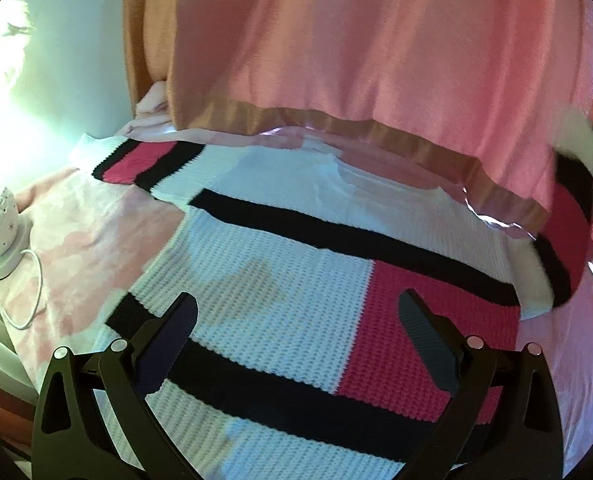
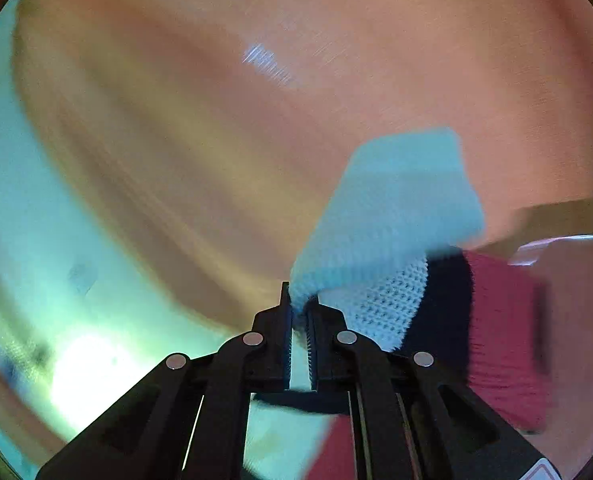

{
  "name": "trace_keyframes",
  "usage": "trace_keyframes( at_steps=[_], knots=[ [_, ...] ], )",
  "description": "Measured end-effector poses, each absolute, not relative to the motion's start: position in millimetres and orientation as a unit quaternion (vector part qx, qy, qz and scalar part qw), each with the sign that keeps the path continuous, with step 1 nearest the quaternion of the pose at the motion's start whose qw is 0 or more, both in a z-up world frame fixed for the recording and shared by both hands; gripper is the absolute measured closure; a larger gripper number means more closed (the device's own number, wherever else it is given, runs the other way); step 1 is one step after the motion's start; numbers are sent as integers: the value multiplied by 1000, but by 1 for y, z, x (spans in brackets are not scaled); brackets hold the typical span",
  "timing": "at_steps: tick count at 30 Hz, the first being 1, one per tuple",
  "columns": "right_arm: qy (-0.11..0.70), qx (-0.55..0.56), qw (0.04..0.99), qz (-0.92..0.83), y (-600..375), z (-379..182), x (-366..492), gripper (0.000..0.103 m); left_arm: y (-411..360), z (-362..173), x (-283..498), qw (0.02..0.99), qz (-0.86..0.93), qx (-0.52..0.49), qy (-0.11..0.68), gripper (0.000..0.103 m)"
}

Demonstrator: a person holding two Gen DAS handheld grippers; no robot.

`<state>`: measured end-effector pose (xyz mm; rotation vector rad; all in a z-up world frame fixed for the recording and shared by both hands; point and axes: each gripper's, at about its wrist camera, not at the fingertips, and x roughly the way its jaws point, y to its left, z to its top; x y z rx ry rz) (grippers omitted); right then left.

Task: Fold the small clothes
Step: 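Grasp the striped sleeve cuff with the right tool and fold it across the sweater body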

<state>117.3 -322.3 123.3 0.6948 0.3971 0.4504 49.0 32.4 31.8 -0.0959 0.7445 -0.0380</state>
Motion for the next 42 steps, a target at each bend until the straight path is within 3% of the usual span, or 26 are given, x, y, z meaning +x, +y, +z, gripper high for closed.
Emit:
trace_keyframes(
  at_steps=[4, 6, 10, 15, 20, 23, 24, 26, 27, 30, 31, 34, 39, 42],
  knots=[
    [257, 216, 910, 243, -211, 121, 158, 85, 50, 31, 59, 927, -13, -59, 370, 5],
    [252, 180, 920, 240, -196, 122, 146, 80, 57, 31, 65, 925, -11, -66, 374, 5],
    [249, 71, 957, 130, -225, 114, 101, 53, 60, 32, 86, 921, -25, -62, 383, 5],
    [320, -45, 946, 10, -273, 52, 69, 44, 56, 12, 147, 879, -67, -106, 460, 5],
    [392, 15, 920, -19, -295, -18, 80, 44, 44, -24, 202, 869, -47, -137, 473, 6],
    [401, 46, 915, -24, -301, -31, 94, 44, 41, -45, 224, 865, -32, -135, 482, 19],
    [399, 56, 915, -23, -299, -33, 99, 45, 39, -48, 229, 864, -35, -133, 484, 28],
    [397, 73, 915, -15, -295, -41, 103, 63, 35, -53, 237, 862, -47, -126, 488, 42],
    [399, 81, 913, -7, -293, -44, 110, 88, 33, -53, 238, 865, -46, -117, 485, 50],
    [376, 84, 923, -14, -293, -39, 108, 90, 26, -51, 245, 871, -66, -92, 478, 92],
    [361, 85, 929, -16, -295, -28, 103, 91, 26, -49, 245, 872, -65, -91, 477, 96],
    [322, 85, 942, -31, -311, -4, 87, 91, 30, -44, 244, 874, -58, -100, 473, 96],
    [414, 124, 900, -56, -337, -56, 104, 91, 28, -55, 248, 868, -53, -99, 484, 95],
    [417, 125, 899, -41, -330, -49, 104, 86, 30, -53, 247, 865, -54, -107, 487, 93]
  ],
)
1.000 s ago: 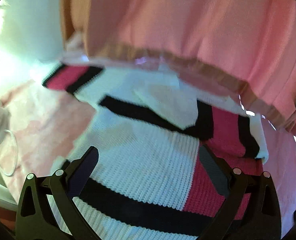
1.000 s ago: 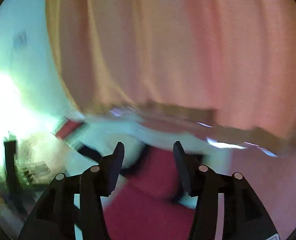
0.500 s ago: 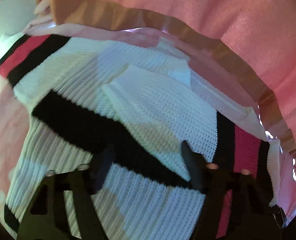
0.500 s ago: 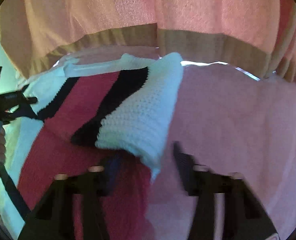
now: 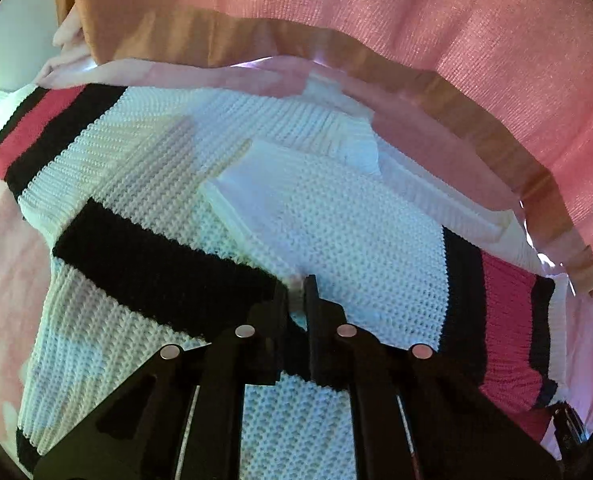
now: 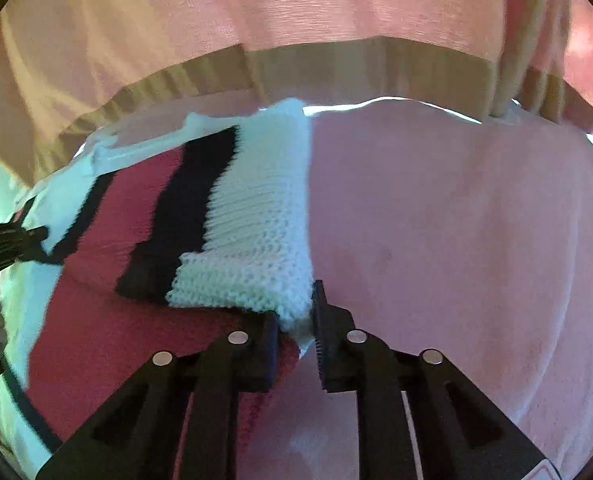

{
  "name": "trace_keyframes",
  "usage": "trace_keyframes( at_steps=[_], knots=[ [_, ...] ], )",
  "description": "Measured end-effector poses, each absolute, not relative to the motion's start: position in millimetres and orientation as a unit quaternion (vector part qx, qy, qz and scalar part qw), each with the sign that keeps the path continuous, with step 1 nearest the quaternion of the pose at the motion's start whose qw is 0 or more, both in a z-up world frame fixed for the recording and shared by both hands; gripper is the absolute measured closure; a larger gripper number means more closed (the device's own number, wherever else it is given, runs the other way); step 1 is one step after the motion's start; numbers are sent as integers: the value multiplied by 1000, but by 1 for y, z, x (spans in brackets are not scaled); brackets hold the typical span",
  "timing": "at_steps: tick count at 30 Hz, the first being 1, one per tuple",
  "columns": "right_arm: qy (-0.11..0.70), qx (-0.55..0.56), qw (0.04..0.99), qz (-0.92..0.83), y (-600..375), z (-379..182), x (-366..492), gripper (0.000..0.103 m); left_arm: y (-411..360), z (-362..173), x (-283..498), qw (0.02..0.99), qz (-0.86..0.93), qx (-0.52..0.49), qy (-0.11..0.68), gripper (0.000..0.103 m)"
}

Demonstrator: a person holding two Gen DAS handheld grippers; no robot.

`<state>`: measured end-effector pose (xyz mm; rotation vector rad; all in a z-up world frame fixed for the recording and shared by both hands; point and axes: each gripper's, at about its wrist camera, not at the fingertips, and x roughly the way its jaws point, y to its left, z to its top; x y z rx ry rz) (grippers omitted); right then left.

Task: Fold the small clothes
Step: 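Grasp the striped sleeve cuff with the right tool and fold it across the sweater body, then open the right tool and release the folded sleeve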

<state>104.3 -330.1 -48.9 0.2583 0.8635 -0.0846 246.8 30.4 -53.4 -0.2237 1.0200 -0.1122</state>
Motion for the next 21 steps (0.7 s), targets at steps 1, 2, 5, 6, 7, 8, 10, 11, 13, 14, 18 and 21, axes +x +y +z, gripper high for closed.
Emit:
trace_keyframes(
  at_steps=[1, 2, 5, 6, 7, 8, 10, 11, 13, 14, 18, 21],
  knots=[
    [419, 126, 898, -36, -328, -43, 101, 85, 33, -52, 246, 864, -57, -115, 487, 92],
    [413, 129, 901, -32, -325, -35, 92, 81, 37, -50, 244, 863, -60, -119, 487, 92],
    [414, 137, 900, -16, -318, -23, 66, 60, 45, -37, 231, 867, -65, -114, 481, 90],
    [416, 134, 899, -6, -312, -21, 52, 58, 49, -33, 224, 869, -65, -109, 477, 85],
    [420, 134, 898, 4, -305, -21, 35, 56, 54, -28, 216, 872, -65, -104, 474, 75],
    [423, 135, 896, 7, -302, -23, 26, 54, 63, -20, 200, 875, -65, -97, 469, 70],
    [441, 139, 887, 18, -284, -34, -8, 53, 81, -8, 177, 882, -47, -85, 461, 49],
    [446, 144, 883, 22, -279, -40, -22, 52, 89, -5, 169, 886, -37, -84, 455, 45],
    [458, 164, 874, 22, -270, -56, -55, 51, 115, -1, 139, 890, -11, -85, 447, 27],
    [465, 179, 867, 23, -265, -67, -72, 50, 130, -3, 125, 888, 2, -86, 451, 26],
    [444, 176, 878, 29, -245, -69, -100, 47, 177, -24, 83, 864, 23, -129, 487, 26],
    [439, 147, 886, 27, -230, -69, -97, 56, 199, -48, 64, 823, 21, -188, 535, 28]
  ],
)
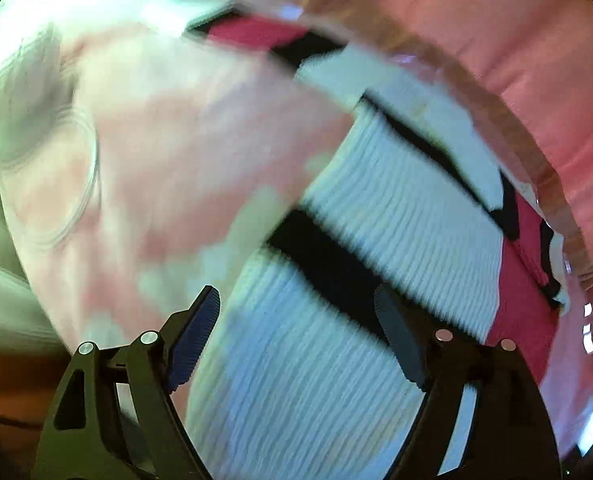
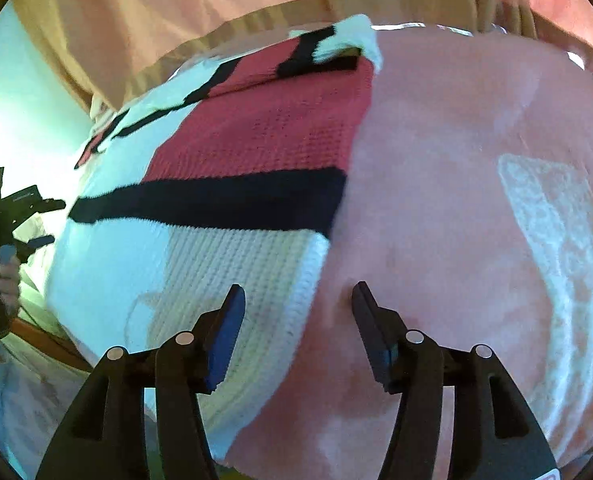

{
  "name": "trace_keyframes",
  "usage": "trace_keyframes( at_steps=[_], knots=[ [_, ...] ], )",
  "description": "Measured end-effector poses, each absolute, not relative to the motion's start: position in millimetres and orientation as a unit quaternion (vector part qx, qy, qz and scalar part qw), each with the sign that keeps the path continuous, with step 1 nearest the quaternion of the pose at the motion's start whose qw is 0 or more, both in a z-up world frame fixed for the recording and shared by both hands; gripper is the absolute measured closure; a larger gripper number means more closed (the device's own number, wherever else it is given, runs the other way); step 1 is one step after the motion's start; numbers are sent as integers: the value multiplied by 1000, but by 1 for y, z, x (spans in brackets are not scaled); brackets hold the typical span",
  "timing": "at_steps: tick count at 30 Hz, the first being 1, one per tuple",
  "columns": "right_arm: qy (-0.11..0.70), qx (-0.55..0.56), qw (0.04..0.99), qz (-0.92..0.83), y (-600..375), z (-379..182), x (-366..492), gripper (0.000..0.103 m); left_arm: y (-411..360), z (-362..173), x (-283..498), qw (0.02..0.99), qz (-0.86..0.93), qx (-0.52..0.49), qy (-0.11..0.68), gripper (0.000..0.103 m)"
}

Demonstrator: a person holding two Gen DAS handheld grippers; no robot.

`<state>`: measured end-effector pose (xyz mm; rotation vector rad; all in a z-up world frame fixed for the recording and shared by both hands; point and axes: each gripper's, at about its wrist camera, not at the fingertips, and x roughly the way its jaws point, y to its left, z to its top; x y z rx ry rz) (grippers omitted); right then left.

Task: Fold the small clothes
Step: 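Open the right tool and release the folded sleeve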

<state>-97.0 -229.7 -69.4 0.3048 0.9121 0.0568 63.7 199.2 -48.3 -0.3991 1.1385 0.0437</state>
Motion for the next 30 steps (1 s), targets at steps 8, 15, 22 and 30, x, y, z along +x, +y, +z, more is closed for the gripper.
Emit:
trace_keyframes(
  at_steps=[8, 15, 22, 30],
  knots=[
    [428, 137, 893, 19, -242, -40, -115, 98, 166, -56, 45, 824, -1, -79, 560, 98],
    [470, 101, 877, -23, -261, -50, -150, 97, 135, -57, 12, 818, -31, -42, 572, 96],
    [410, 59, 907, -80, -271, -12, -135, 70, 188, 13, 85, 863, 15, -141, 484, 45],
    [334, 30, 940, -66, -258, 10, -85, 59, 290, -2, 249, 859, 183, -208, 430, 45]
  ],
)
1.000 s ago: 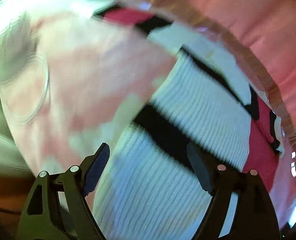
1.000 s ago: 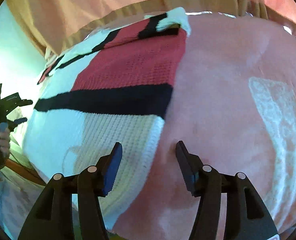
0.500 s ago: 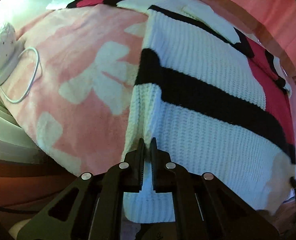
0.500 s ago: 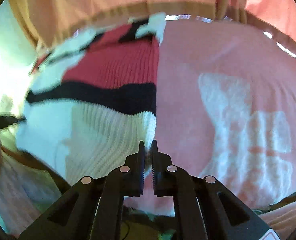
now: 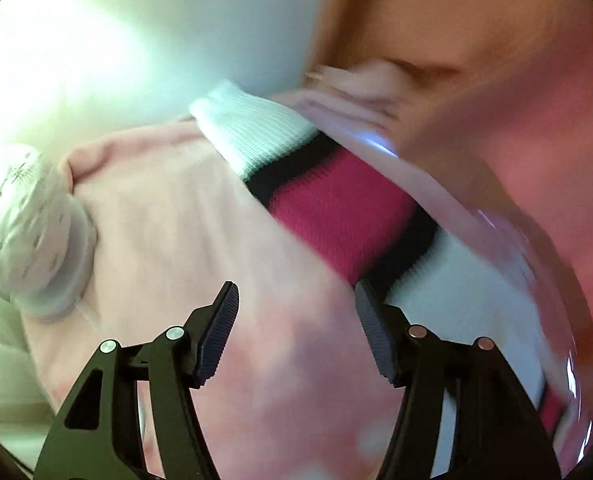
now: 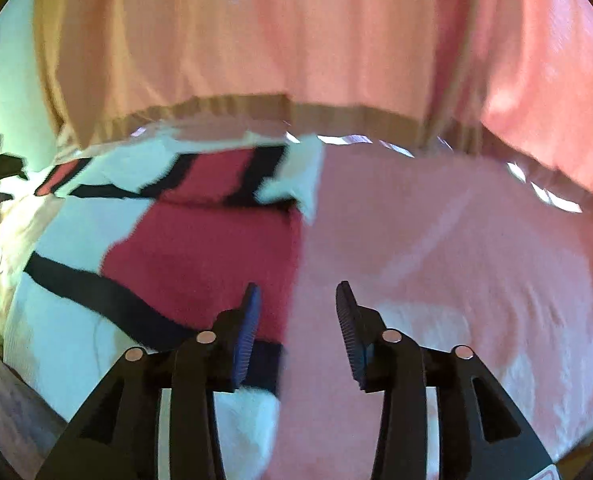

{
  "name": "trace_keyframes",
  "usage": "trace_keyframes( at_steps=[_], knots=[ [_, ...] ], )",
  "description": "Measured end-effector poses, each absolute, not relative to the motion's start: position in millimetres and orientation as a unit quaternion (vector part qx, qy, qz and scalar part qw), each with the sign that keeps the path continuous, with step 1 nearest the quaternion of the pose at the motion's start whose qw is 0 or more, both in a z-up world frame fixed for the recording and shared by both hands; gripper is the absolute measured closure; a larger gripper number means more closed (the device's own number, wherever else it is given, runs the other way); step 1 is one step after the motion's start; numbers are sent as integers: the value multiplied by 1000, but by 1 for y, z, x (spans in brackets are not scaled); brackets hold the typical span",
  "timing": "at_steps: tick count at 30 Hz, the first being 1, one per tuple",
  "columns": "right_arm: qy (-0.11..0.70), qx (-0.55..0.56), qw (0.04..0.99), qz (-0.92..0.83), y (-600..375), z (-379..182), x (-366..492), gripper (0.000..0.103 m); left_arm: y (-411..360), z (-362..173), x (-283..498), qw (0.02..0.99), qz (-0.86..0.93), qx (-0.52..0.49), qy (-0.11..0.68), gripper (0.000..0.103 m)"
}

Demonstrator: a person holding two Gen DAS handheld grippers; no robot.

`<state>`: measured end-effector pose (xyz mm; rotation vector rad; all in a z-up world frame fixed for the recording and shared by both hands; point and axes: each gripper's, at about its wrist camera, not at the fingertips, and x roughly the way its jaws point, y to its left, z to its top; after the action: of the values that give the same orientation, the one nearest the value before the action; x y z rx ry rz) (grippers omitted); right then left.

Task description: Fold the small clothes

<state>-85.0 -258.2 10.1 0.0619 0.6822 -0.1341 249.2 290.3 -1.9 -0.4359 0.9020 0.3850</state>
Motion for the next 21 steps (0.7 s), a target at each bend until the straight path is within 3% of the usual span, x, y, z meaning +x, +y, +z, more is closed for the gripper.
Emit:
trace_keyframes(
  at_steps=[2, 6, 8, 11, 12, 16, 21],
  knots=[
    [321, 22, 946, -46, -244, 8, -80, 53, 314, -20, 275, 846, 208, -234, 431, 45],
    [309, 12, 951, 7, -217, -1, -64, 53, 354, -65, 319, 813, 230, -309, 437, 48],
    [306, 7, 952, 21, -206, -4, -58, 52, 362, -67, 327, 824, 249, -313, 401, 50],
    [311, -1, 950, 32, -198, -10, -51, 51, 359, -67, 349, 833, 237, -284, 411, 76],
    [315, -3, 948, 36, -196, -13, -50, 51, 359, -67, 354, 837, 231, -278, 410, 94],
    [327, -12, 944, 34, -194, -20, -49, 51, 346, -46, 355, 859, 219, -258, 384, 97],
    [314, 10, 949, 25, -209, -6, -54, 50, 239, 47, 316, 925, 108, -191, 311, 97]
  ],
)
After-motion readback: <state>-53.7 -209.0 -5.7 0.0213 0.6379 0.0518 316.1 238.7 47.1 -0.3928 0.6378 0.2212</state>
